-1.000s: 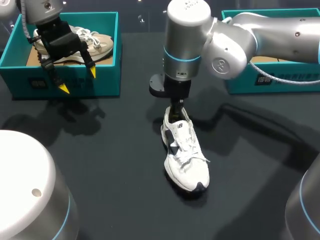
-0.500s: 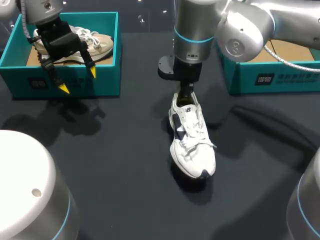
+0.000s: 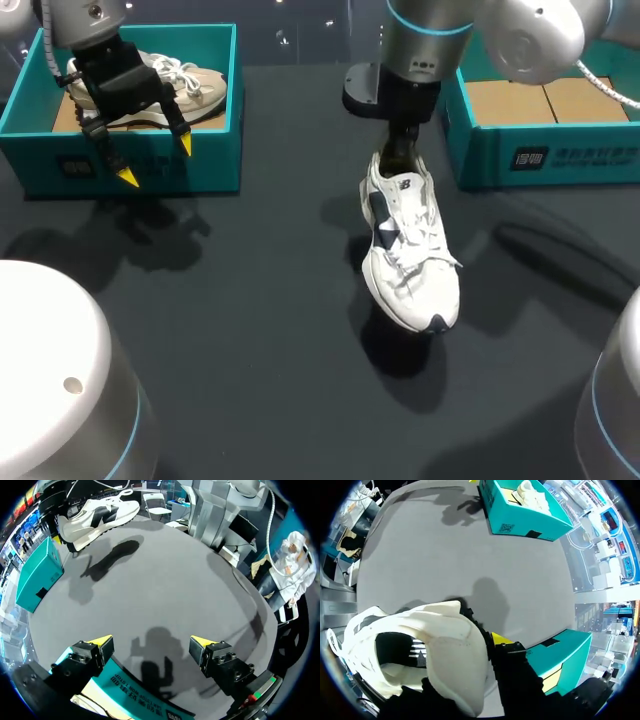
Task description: Take the shoe out of the shoebox, open the shoe tongue, remove and reinsert the insole, then place the shoe into the shoebox
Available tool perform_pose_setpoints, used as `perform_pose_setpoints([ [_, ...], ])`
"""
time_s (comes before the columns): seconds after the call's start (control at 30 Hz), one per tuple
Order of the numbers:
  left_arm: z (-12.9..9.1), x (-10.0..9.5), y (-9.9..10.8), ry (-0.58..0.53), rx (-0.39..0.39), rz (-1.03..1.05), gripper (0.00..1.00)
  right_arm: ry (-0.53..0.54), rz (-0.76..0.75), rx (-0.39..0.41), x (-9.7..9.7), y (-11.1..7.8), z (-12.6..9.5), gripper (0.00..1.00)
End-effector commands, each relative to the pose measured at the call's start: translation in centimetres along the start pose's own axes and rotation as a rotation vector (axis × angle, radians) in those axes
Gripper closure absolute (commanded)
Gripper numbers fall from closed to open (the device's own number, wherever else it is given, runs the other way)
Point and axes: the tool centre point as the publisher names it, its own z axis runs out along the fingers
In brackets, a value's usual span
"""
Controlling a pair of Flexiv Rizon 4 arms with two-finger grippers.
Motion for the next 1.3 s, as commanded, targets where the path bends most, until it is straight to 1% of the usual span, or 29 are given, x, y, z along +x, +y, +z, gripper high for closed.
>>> perform_pose_setpoints([
  [0.03, 0.0, 0.0, 0.0, 0.001, -0.002, 0.0, 0.0, -0.001, 0.0, -0.001, 0.1, -0.1, -0.2, 1.0],
  [0.07, 0.0, 0.0, 0.0, 0.001, -0.002, 0.0, 0.0, -0.001, 0.0, -0.001, 0.1, -0.1, -0.2, 1.0],
  [0.1, 0.0, 0.0, 0.0, 0.001, -0.002, 0.0, 0.0, -0.012, 0.011, -0.002, -0.6, -0.9, -1.0, 1.0],
  [0.13, 0.0, 0.0, 0.0, 0.001, -0.002, 0.0, 0.0, -0.022, 0.023, 0.018, -1.4, -1.6, -1.8, 1.0],
  [0.2, 0.0, 0.0, 0.0, 0.001, -0.002, 0.0, 0.0, -0.029, 0.024, 0.024, -3.0, -3.0, -3.4, 1.0],
  [0.33, 0.0, 0.0, 0.0, 0.001, -0.002, 0.0, 0.0, -0.065, 0.02, 0.065, -5.8, -5.3, -6.5, 1.0],
  [0.37, 0.0, 0.0, 0.0, 0.001, -0.002, 0.0, 0.0, -0.071, 0.017, 0.053, -6.5, -5.9, -7.3, 1.0],
  [0.4, 0.0, 0.0, 0.0, 0.001, -0.002, 0.0, 0.0, -0.073, 0.015, 0.052, -7.3, -6.5, -7.7, 1.0],
  [0.43, 0.0, 0.0, 0.0, 0.001, -0.002, 0.0, 0.0, -0.089, 0.023, 0.074, -8.2, -7.1, -8.1, 1.0],
  [0.5, 0.0, 0.0, 0.0, 0.001, -0.002, 0.0, 0.0, -0.098, 0.017, 0.073, -9.9, -8.2, -8.9, 1.0],
  [0.53, 0.0, 0.0, 0.0, 0.001, -0.002, 0.0, 0.0, -0.119, 0.029, 0.106, -11.0, -8.7, -9.2, 1.0],
  [0.57, 0.0, 0.0, 0.0, 0.001, -0.002, 0.0, 0.0, -0.12, 0.03, 0.107, -12.0, -9.3, -9.5, 1.0],
  [0.6, 0.0, 0.0, 0.0, 0.001, -0.002, 0.0, 0.0, -0.127, 0.01, 0.089, -13.0, -9.9, -9.7, 1.0],
  [0.67, 0.0, 0.0, 0.0, 0.001, -0.002, 0.0, 0.0, -0.114, -0.028, 0.091, -15.1, -10.9, -9.7, 1.0],
  [0.7, 0.0, 0.0, 0.0, 0.001, -0.002, 0.0, 0.0, -0.133, -0.01, 0.054, -15.9, -11.4, -9.7, 1.0],
  [1.23, 0.0, 0.0, 0.0, 0.001, -0.002, 0.0, 0.0, -0.133, -0.01, 0.054, -15.9, -11.4, -9.7, 1.0],
  [1.27, 0.0, 0.0, 0.0, 0.001, -0.002, 0.0, 0.0, -0.138, 0.002, 0.067, -16.9, -11.8, -9.7, 1.0],
  [1.3, 0.0, 0.0, 0.0, 0.001, -0.002, 0.0, 0.0, -0.139, 0.017, 0.103, -17.8, -12.2, -9.6, 1.0],
])
